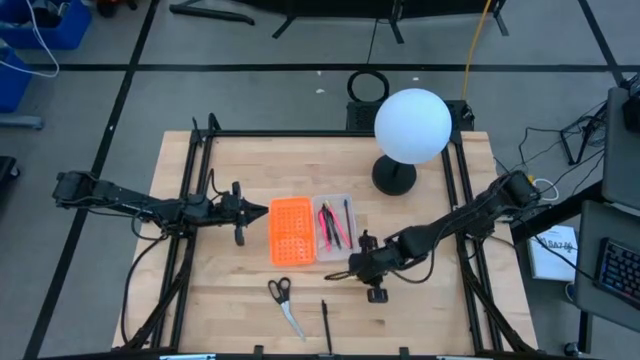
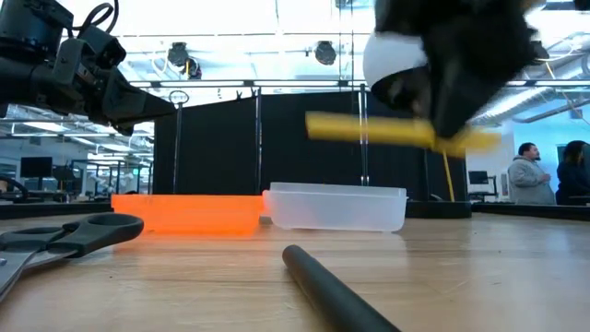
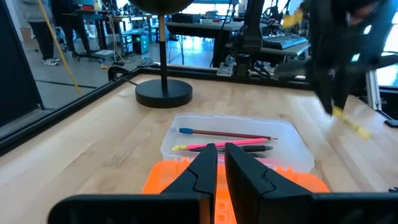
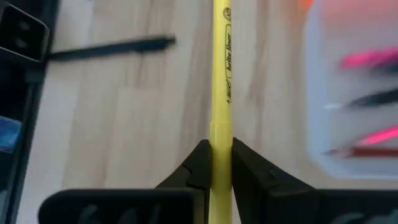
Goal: Pick & place school supplies into a supply box
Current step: Put the yellow pen into the supply box
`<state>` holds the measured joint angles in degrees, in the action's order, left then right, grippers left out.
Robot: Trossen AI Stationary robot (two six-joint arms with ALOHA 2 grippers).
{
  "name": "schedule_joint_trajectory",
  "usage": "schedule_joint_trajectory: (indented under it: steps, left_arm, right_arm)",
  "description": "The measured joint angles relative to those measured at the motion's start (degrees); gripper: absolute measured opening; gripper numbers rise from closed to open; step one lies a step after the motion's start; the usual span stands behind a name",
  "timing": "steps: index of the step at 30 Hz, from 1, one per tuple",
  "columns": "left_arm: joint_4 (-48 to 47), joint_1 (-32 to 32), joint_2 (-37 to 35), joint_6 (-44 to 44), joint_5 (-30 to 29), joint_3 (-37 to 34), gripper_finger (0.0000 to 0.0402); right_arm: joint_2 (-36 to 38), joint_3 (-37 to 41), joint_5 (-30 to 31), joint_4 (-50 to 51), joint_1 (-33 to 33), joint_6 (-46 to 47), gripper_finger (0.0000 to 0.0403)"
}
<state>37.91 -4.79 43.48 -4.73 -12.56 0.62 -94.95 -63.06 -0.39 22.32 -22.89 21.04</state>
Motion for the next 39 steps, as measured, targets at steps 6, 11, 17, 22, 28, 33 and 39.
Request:
schedule_joint_trajectory:
  steps: [6,11,17,22,28,33,39]
  left_arm:
    - [0.0,0.0,0.0,0.0,0.0,0.0,0.0037]
    - [0.0,0.0,0.0,1.8,-0.7,0.0,0.0037]
    - [1.7,0.0,0.0,10.6,-5.4,0.0,0.0037]
    - [2.1,0.0,0.0,13.9,-5.7,0.0,0.0037]
    - [1.7,0.0,0.0,14.3,-5.7,0.0,0.0037]
    - [0.5,0.0,0.0,14.7,-5.6,0.0,0.0037]
    - [-2.4,0.0,0.0,13.0,-5.5,0.0,0.0037]
  right_arm:
    - [2.2,-11.8,4.1,15.9,5.4,-13.4,0.0032]
    - [2.3,-19.3,5.0,22.8,13.0,-30.2,0.0032]
    - [2.3,-21.4,7.0,24.3,19.1,-55.2,0.0032]
    - [-0.5,-21.6,9.3,20.3,22.5,-68.2,0.0032]
    - [-7.3,-21.5,9.9,18.7,24.1,-82.5,0.0032]
    - [-10.9,-21.5,12.3,22.3,24.1,-91.9,0.0032]
    - [-13.7,-21.5,10.8,21.8,24.1,-96.3,0.0034]
